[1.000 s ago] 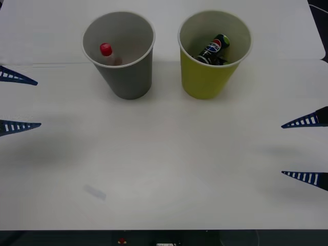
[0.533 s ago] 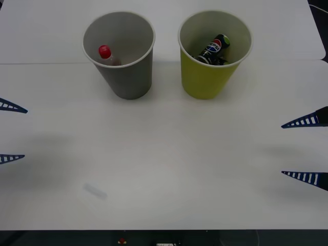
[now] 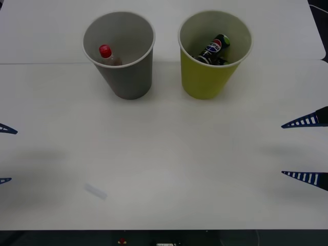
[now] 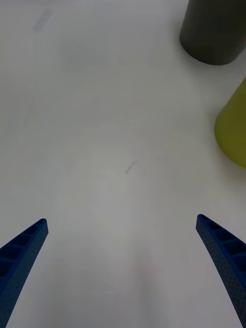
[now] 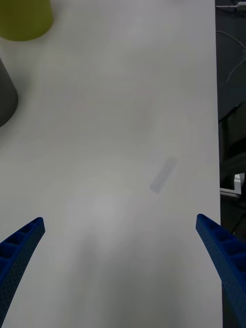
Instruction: Put the can into the green bin and the plastic bottle into the gray bin
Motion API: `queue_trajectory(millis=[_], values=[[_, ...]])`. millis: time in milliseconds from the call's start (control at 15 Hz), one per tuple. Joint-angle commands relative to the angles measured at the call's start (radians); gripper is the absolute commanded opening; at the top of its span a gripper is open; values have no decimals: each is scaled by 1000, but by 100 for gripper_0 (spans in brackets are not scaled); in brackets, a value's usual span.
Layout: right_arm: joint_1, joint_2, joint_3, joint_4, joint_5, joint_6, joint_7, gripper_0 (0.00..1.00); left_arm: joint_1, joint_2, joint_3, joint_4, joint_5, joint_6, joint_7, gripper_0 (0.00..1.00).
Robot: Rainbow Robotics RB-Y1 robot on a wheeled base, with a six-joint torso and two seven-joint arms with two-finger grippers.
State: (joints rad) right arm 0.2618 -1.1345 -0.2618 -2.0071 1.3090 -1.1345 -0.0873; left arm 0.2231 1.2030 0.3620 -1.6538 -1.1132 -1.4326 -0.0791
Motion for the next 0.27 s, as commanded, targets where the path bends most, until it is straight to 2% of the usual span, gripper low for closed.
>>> queue_trajectory(millis=[67, 267], values=[[0, 0, 0, 0, 0, 0, 0, 100, 10, 1, 8, -3, 1, -3, 7, 100], [0, 0, 0, 0, 0, 0, 0, 100, 10, 3, 8, -3, 0, -3, 9, 100]])
